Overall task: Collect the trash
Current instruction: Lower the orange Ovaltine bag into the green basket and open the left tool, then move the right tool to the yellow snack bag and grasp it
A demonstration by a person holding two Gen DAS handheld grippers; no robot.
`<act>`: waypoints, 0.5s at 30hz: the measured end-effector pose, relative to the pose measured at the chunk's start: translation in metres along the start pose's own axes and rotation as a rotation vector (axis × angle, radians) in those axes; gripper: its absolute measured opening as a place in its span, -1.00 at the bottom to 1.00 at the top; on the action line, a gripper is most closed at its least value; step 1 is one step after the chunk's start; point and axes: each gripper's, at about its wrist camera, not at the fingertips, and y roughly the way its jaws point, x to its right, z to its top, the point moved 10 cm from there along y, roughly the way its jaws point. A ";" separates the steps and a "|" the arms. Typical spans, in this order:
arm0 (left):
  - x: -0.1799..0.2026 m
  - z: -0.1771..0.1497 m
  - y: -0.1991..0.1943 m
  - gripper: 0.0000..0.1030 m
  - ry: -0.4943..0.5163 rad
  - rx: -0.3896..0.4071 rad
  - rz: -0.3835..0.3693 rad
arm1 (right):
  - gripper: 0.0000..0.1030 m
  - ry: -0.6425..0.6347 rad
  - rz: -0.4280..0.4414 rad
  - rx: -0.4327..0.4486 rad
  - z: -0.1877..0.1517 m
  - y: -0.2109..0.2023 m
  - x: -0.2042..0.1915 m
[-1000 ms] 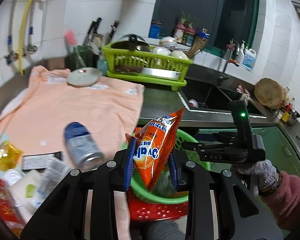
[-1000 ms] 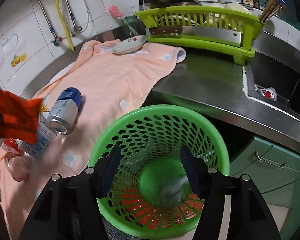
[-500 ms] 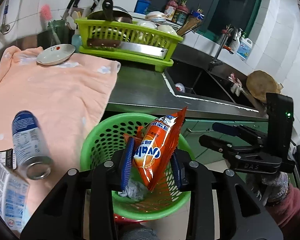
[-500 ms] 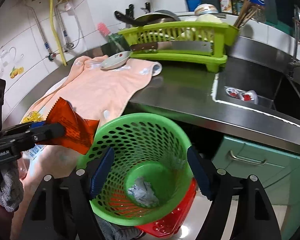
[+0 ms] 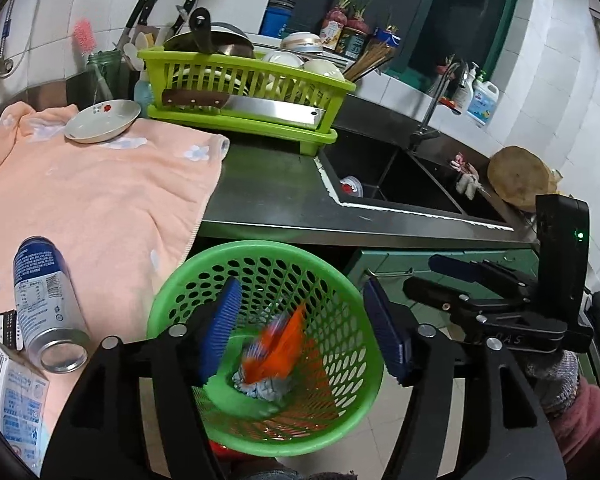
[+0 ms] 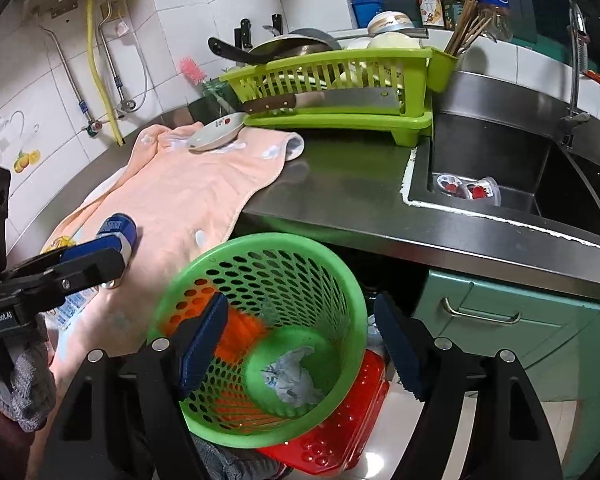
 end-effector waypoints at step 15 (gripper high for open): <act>-0.029 0.000 -0.068 0.28 -0.019 0.064 0.082 | 0.44 -0.060 0.055 -0.001 0.006 -0.005 -0.045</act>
